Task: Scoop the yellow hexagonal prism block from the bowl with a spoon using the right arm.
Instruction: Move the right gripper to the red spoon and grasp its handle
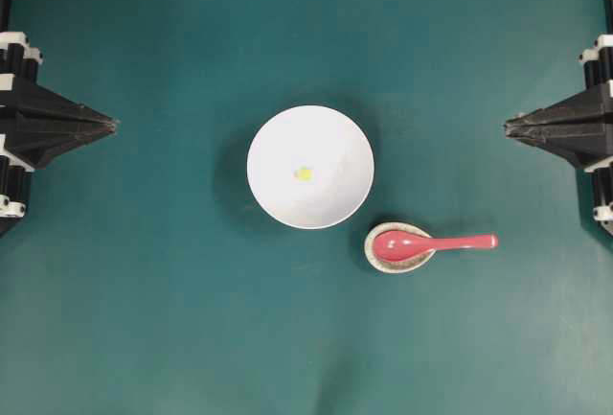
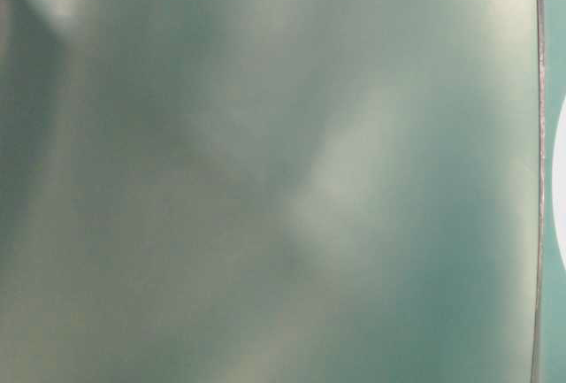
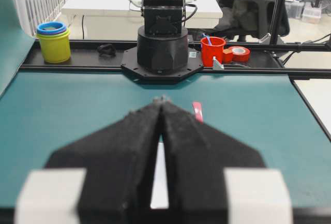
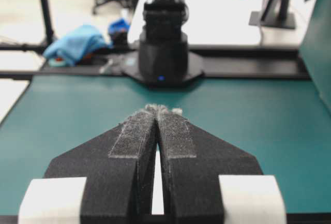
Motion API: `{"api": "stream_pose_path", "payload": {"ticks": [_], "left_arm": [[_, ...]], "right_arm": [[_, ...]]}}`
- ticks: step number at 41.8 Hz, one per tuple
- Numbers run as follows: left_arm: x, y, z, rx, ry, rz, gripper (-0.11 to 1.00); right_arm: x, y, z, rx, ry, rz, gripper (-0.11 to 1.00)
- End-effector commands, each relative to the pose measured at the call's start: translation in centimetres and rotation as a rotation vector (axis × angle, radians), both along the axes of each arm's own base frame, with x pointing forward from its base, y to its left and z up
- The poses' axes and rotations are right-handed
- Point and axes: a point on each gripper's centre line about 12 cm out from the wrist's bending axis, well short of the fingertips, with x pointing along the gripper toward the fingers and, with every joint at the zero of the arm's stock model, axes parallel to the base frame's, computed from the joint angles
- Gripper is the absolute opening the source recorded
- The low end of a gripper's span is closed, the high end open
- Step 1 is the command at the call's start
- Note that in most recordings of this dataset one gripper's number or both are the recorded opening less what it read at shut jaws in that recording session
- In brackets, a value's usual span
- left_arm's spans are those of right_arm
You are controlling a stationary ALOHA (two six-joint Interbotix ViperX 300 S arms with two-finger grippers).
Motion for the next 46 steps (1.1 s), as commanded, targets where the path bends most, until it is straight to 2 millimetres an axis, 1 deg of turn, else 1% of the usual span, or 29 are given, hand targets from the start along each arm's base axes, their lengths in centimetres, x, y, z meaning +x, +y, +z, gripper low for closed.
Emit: {"api": "stream_pose_path", "payload": {"ticks": [1, 16, 19, 27, 31, 34, 39, 46], "left_arm": [[0.3, -0.1, 0.8, 0.02, -0.017, -0.004, 0.0], [0.4, -0.1, 0.5, 0.02, -0.008, -0.005, 0.01], [0.4, -0.1, 0.5, 0.02, -0.008, -0.005, 0.01], [0.4, -0.1, 0.6, 0.024, -0.011, -0.005, 0.01], [0.4, -0.1, 0.6, 0.024, -0.009, -0.005, 0.01], [0.4, -0.1, 0.6, 0.024, -0.012, -0.005, 0.01], [0.3, 0.0, 0.8, 0.024, -0.021, 0.0, 0.01], [0.4, 0.2, 0.7, 0.024, -0.018, 0.008, 0.01]], "right_arm": [[0.2, -0.1, 0.5, 0.006, -0.012, -0.006, 0.0], [0.6, -0.1, -0.1, 0.012, 0.017, -0.006, 0.01], [0.7, -0.2, -0.3, 0.021, 0.024, -0.008, 0.08], [1.5, -0.3, -1.8, 0.05, 0.081, -0.016, 0.41], [2.0, -0.2, -2.6, 0.055, 0.09, -0.013, 0.51], [2.4, 0.0, -3.1, 0.055, 0.1, -0.006, 0.54], [2.8, 0.3, -4.2, 0.068, 0.126, 0.005, 0.55], [2.7, 1.0, -6.8, 0.098, 0.136, 0.019, 0.55]]}}
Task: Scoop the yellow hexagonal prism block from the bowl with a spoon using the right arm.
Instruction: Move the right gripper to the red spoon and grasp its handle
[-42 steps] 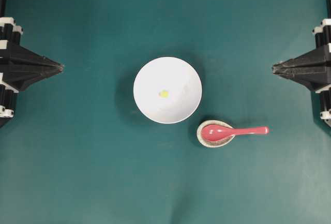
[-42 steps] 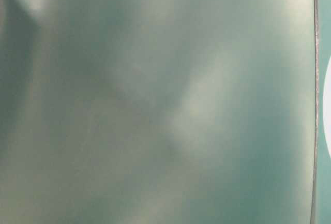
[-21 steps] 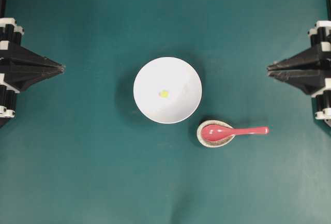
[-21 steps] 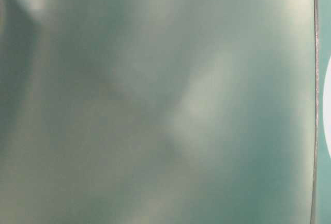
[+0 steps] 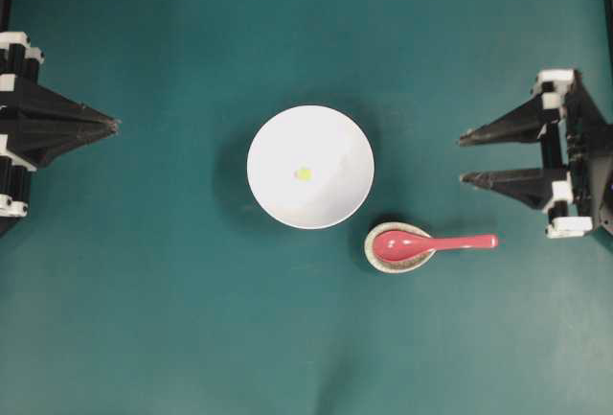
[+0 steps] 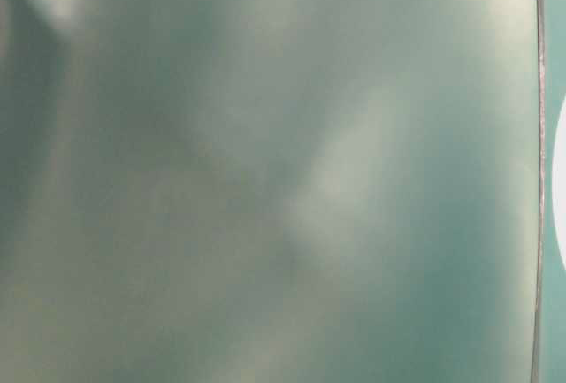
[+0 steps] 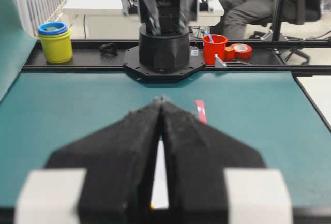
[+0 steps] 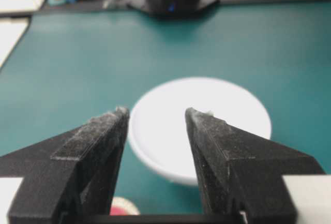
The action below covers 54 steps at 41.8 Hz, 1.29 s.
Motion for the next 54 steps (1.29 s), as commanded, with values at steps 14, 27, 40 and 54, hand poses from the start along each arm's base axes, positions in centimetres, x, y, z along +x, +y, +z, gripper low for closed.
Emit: {"api": "stream_pose_path", "payload": {"ticks": [14, 27, 40, 54], "left_arm": [[0.3, 0.1, 0.8, 0.005, -0.021, 0.004, 0.01], [0.3, 0.1, 0.7, 0.005, -0.018, 0.005, 0.01], [0.3, 0.1, 0.7, 0.005, -0.02, 0.004, 0.01], [0.3, 0.1, 0.7, 0.005, -0.015, 0.006, 0.01]], "right_arm": [[-0.2, 1.0, -5.2, 0.061, -0.036, -0.03, 0.55], [0.2, 2.8, -8.5, 0.073, 0.026, -0.04, 0.54], [0.4, 5.0, -11.4, 0.044, 0.104, -0.026, 0.54], [0.8, 6.0, -14.1, 0.014, 0.181, -0.014, 0.54]]}}
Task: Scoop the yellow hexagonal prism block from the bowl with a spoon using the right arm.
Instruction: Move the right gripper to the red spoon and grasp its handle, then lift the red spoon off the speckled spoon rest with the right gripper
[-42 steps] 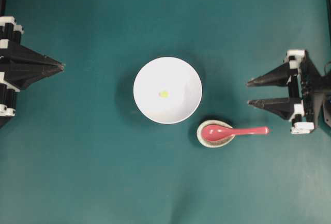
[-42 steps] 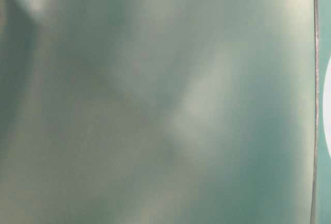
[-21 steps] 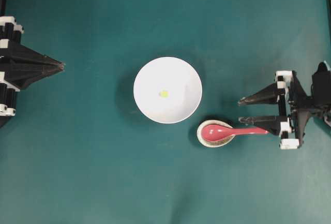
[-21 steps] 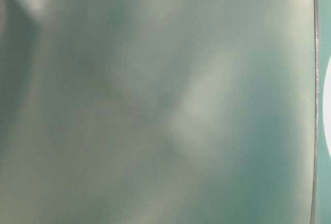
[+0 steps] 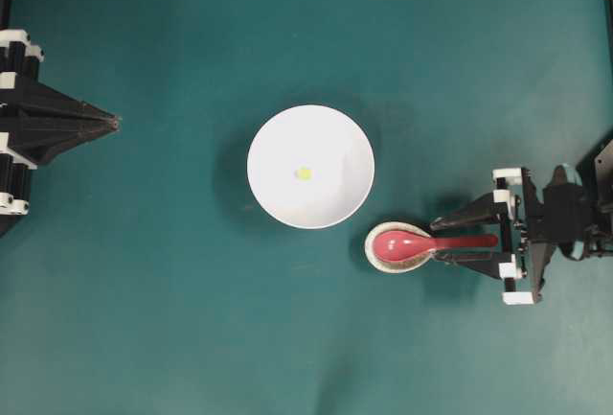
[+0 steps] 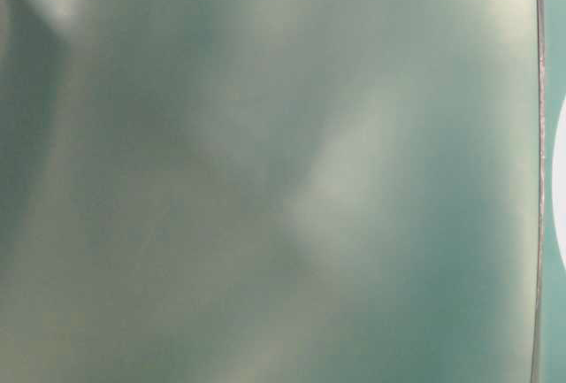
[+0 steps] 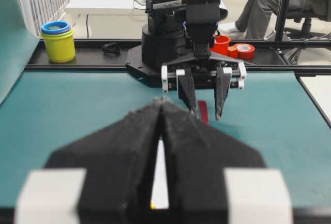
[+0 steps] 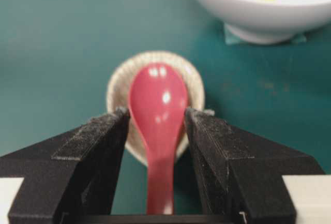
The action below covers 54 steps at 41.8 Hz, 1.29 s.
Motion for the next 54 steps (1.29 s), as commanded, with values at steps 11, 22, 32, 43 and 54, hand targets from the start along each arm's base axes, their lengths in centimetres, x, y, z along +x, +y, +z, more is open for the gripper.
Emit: {"api": "stream_pose_path", "payload": {"ticks": [11, 22, 32, 43, 54], "left_arm": [[0.3, 0.0, 0.7, 0.005, -0.015, -0.001, 0.01], [0.3, 0.0, 0.7, 0.005, -0.015, 0.001, 0.01], [0.3, 0.0, 0.5, 0.005, -0.001, 0.001, 0.01], [0.3, 0.0, 0.6, 0.005, -0.005, 0.001, 0.01], [0.3, 0.0, 0.5, 0.005, 0.002, 0.001, 0.01]], "right_arm": [[-0.6, -0.3, -0.6, -0.008, 0.026, -0.003, 0.54], [-0.8, -0.1, -1.1, -0.006, 0.065, 0.008, 0.54], [-1.0, 0.1, -1.3, 0.014, 0.082, 0.012, 0.54], [-1.0, 0.3, -1.2, 0.015, 0.08, 0.026, 0.53], [-1.1, 0.1, -0.7, 0.017, 0.041, 0.025, 0.26]]}}
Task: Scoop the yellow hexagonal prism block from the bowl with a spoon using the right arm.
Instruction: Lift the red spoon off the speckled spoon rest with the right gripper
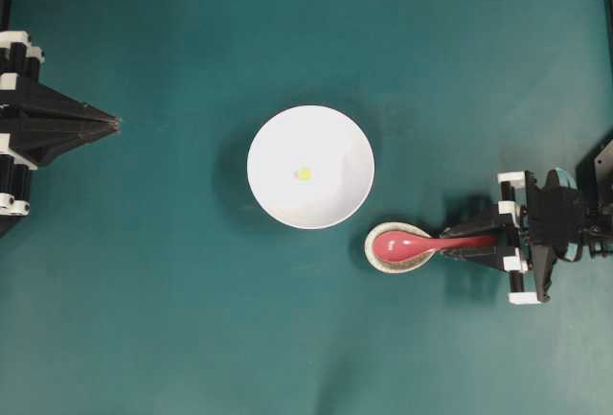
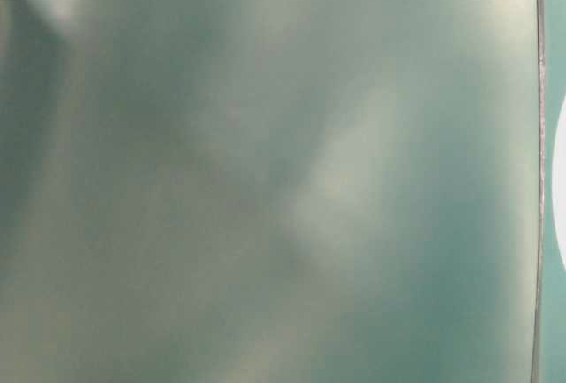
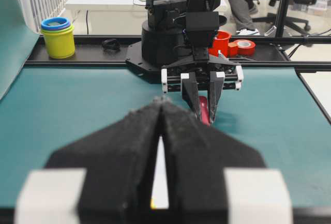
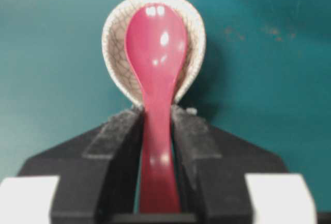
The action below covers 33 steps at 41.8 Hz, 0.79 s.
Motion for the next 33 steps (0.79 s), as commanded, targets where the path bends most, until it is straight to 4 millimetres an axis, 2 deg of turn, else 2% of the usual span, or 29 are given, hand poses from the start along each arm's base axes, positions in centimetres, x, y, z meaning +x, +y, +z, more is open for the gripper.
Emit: {"api": "stream_pose_path", "payload": {"ticks": [1, 7, 13, 21, 33], "left_arm": [[0.2, 0.0, 0.6, 0.003, -0.009, 0.001, 0.01], [0.1, 0.0, 0.8, 0.002, -0.009, 0.002, 0.01], [-0.1, 0.0, 1.0, 0.002, -0.017, 0.002, 0.01], [-0.2, 0.0, 1.2, 0.002, -0.021, 0.002, 0.01], [-0.2, 0.0, 1.0, 0.002, -0.014, 0.002, 0.01]], "right_arm": [[0.1, 0.1, 0.9, 0.013, -0.048, 0.004, 0.24], [0.2, 0.2, 2.1, 0.037, -0.094, 0.003, 0.23], [0.4, 0.2, 4.1, 0.074, -0.167, 0.001, 0.23], [0.8, -0.7, 6.5, 0.135, -0.22, -0.042, 0.23], [2.0, -2.6, 9.8, 0.177, -0.13, -0.089, 0.23]]}}
